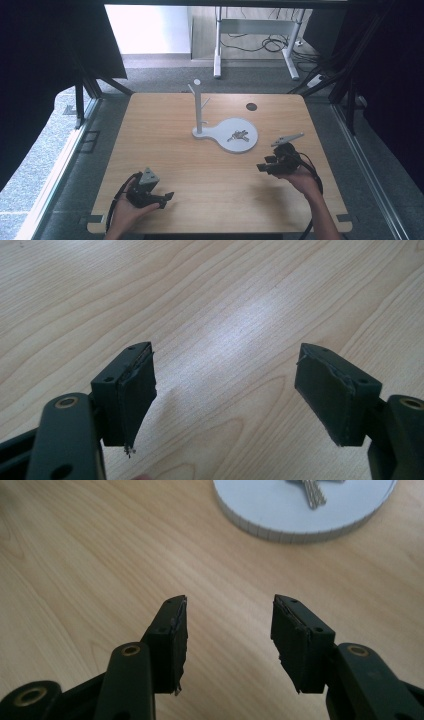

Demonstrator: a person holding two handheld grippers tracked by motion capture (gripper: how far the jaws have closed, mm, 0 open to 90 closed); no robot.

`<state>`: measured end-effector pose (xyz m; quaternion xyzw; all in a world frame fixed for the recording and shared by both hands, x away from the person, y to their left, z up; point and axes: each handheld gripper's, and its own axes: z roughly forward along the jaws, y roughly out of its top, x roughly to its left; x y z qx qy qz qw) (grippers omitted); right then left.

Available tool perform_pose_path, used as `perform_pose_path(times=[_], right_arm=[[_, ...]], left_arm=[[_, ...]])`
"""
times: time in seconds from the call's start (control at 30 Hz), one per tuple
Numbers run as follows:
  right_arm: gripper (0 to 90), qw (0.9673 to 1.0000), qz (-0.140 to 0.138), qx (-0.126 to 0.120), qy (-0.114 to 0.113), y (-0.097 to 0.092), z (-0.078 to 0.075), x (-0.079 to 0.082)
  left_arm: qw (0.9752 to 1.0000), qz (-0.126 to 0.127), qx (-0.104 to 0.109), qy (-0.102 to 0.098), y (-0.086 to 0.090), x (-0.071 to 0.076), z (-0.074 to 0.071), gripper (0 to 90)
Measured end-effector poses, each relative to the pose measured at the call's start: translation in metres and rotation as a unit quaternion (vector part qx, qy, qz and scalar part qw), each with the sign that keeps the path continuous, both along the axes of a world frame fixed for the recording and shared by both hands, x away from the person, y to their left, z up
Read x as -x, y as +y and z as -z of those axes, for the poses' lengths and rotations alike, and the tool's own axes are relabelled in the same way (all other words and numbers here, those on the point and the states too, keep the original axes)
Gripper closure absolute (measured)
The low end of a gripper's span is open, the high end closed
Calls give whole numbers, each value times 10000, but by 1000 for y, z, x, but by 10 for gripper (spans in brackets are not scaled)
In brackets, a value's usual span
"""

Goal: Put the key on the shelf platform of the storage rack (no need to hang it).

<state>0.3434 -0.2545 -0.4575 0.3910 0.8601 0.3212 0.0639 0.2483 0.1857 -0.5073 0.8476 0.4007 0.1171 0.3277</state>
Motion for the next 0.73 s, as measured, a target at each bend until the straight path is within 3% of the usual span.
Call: perform_pose_path(times=[0.37,0.5,0.73], right_arm=[[485,9996,255,-129,-90,-23,32,37],[482,9995,273,-97,-80,-24,38,40],[453,9984,482,-108,-282,-26,36,42]], left_arm=[[10000,-26,-17,-13,-1,1,0,247],[10000,7,-28,2,-3,0,1,246],[10000,22,-28,3,-4,0,2,246]])
